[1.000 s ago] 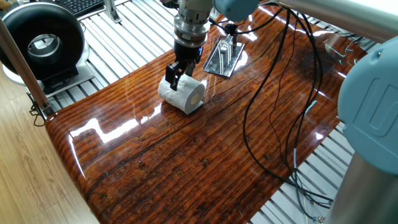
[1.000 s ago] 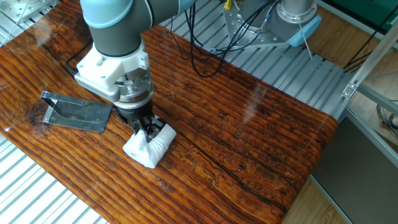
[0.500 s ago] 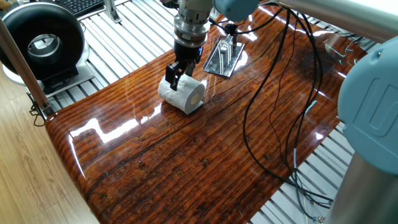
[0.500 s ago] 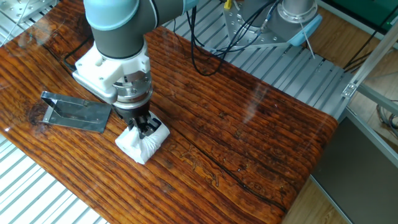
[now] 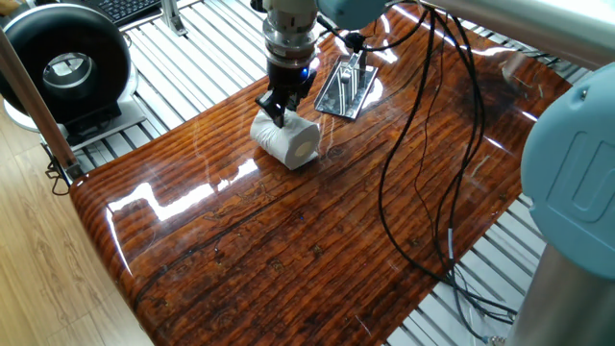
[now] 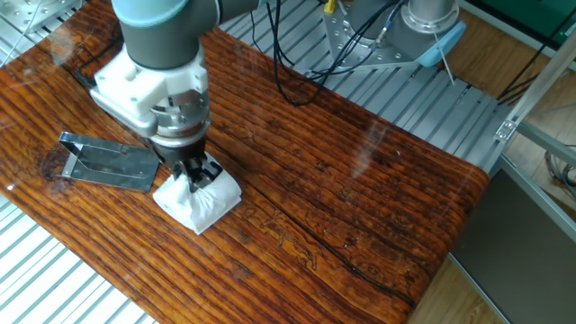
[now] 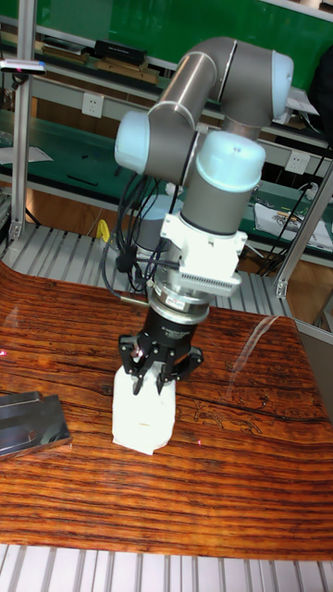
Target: Put the toilet paper on its holder
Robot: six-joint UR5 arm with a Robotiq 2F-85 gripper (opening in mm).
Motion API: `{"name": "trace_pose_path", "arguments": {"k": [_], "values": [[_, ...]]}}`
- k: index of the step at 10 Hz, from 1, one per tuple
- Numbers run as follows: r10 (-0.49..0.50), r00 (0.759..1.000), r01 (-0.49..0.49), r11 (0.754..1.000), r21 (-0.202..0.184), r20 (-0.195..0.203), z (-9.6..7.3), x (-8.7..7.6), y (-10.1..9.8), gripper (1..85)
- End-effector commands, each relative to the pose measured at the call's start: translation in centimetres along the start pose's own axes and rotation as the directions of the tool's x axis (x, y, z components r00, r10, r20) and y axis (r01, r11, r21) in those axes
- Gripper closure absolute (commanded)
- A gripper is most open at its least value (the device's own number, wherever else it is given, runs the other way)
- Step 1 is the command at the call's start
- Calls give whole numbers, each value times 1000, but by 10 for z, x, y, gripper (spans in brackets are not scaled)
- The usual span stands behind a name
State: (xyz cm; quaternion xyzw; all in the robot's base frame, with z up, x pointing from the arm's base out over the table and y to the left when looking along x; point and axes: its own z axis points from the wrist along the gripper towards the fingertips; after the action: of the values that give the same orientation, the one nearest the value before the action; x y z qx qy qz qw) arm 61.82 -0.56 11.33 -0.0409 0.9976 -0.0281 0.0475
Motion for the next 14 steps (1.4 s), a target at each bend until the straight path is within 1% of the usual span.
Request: {"name": "trace_pose_path", "arguments": {"k": [1,2,3,5,6,7,8,10,11,12,13,14], "values": [[-21,1000,21,1000,2,-2,-19,2,-20,847],[-60,998,60,998,-16,-9,-21,4,-20,847],[-95,995,95,995,-35,-6,-22,4,-17,847],[-133,991,134,989,-61,10,-26,2,-16,847],[-140,990,141,988,-60,18,-27,0,-18,847],[-126,992,127,991,-52,17,-28,1,-23,847],[-90,996,91,995,-49,11,-30,5,-28,847],[26,1000,-26,999,-19,-13,-31,15,-44,847],[68,998,-68,997,-43,-13,-33,19,-43,847],[105,994,-106,994,-22,-31,-33,30,-50,847],[159,986,-160,987,-24,-42,-33,36,-51,847],[205,976,-208,977,-39,-70,-34,46,-47,847]]}}
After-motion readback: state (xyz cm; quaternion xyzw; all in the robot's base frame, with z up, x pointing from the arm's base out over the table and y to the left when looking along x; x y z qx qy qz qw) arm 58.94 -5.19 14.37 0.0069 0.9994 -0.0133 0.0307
